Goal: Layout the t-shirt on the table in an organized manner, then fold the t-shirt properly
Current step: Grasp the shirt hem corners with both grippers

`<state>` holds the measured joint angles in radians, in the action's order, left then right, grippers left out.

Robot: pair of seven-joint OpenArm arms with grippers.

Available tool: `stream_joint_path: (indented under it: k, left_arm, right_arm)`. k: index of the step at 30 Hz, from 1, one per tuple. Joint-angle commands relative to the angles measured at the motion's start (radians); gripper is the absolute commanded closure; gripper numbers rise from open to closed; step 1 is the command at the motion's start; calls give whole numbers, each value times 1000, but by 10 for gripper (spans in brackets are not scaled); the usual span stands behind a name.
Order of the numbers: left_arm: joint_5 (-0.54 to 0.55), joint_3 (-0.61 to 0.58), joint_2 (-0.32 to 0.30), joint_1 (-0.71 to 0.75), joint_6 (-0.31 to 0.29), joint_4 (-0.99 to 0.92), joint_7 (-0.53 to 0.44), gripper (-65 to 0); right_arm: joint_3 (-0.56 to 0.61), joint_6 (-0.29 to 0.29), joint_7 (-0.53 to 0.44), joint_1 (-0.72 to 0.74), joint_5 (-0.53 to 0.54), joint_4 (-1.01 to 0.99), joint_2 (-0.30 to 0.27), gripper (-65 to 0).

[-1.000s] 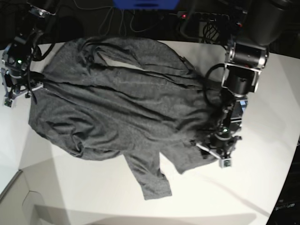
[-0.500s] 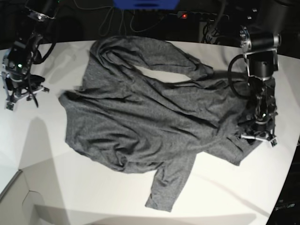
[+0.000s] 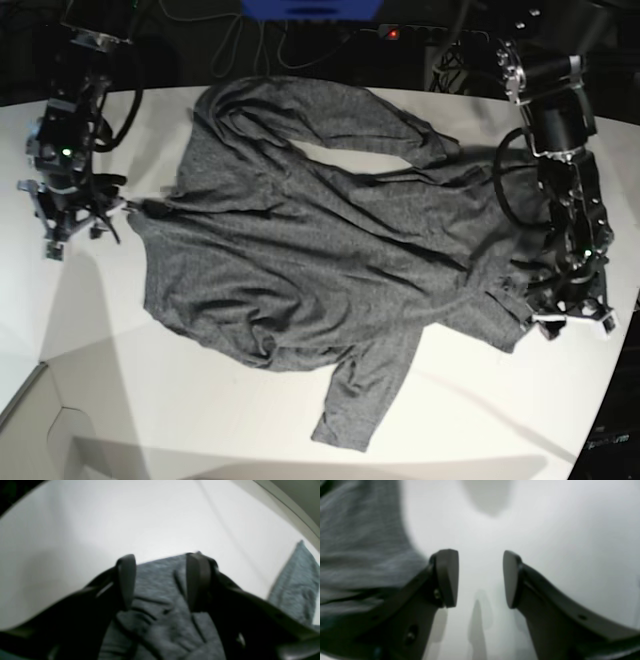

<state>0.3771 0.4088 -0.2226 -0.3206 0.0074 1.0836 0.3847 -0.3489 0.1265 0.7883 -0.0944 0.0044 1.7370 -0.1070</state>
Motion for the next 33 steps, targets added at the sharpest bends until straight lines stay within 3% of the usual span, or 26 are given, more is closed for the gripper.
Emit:
stream_joint_path:
  k: [1,6,10,17,27,33]
  left_arm:
    - [1,-17,2,-27,-7,16,-17,-316]
    - [-10,-115,28,-15,-7,13,-25,-316]
    - [-10,-118,27,-24,-5,-49,-30,-316]
    - [-10,-124,18,-153,-5,-280,-148,-316]
    - [-13,-126,18,-312,-5,-455,-198,-316]
    - [-143,-124,28,-417,-5,-642,-315,-316]
  right_arm:
    - [12,-3,-22,14,-4,19,-13,-298]
    - [72,-4,-22,20,-4,14,-12,-298]
    - [70,-4,-22,17,-4,13,-12,-298]
    - [66,-4,-22,14,-4,11,-12,-298]
    - [64,-4,-22,-14,-5,11,-12,-298]
    - [64,-4,-22,-38,-5,11,-12,-298]
